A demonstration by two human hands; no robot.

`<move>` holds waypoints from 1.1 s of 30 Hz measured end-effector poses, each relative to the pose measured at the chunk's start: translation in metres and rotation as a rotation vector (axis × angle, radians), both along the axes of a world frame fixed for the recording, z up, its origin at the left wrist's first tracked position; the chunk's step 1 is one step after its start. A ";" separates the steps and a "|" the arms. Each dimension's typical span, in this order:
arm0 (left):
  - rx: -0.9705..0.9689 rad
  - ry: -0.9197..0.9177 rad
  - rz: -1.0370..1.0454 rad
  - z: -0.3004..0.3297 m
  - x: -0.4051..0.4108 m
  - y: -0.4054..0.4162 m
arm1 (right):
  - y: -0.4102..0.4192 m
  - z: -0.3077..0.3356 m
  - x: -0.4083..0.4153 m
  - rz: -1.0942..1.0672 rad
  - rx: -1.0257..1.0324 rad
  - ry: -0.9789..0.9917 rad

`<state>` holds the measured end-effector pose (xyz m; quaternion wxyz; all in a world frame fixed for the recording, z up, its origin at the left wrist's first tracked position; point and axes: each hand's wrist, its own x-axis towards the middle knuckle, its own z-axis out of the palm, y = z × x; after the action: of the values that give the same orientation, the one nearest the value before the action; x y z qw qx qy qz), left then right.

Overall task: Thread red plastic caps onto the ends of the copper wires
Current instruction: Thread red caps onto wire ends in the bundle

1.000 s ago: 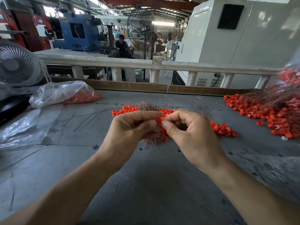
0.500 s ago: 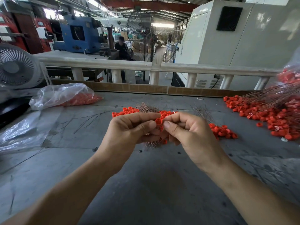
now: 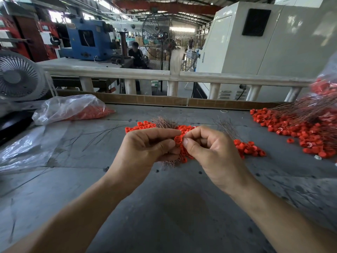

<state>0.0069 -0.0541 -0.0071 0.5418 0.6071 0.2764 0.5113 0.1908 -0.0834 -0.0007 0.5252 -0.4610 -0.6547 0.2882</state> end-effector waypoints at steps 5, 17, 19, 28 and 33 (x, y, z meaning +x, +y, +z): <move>-0.009 -0.004 0.026 0.001 0.000 0.001 | 0.003 -0.001 0.001 0.040 -0.063 0.055; -0.028 -0.046 -0.045 0.005 -0.001 -0.001 | 0.004 0.000 0.001 0.164 -0.292 0.272; -0.084 -0.095 -0.045 0.005 0.000 0.000 | 0.005 -0.001 0.003 0.148 -0.286 0.270; -0.257 -0.210 -0.073 0.007 -0.001 0.001 | 0.028 -0.006 0.047 -0.414 -0.097 -0.157; -0.281 -0.181 -0.088 0.006 -0.001 -0.001 | 0.035 -0.018 0.061 -0.524 -0.217 -0.535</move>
<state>0.0063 -0.0553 -0.0007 0.6661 0.4882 0.2684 0.4960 0.2521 -0.0487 -0.0190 0.3398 -0.7244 -0.5942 0.0817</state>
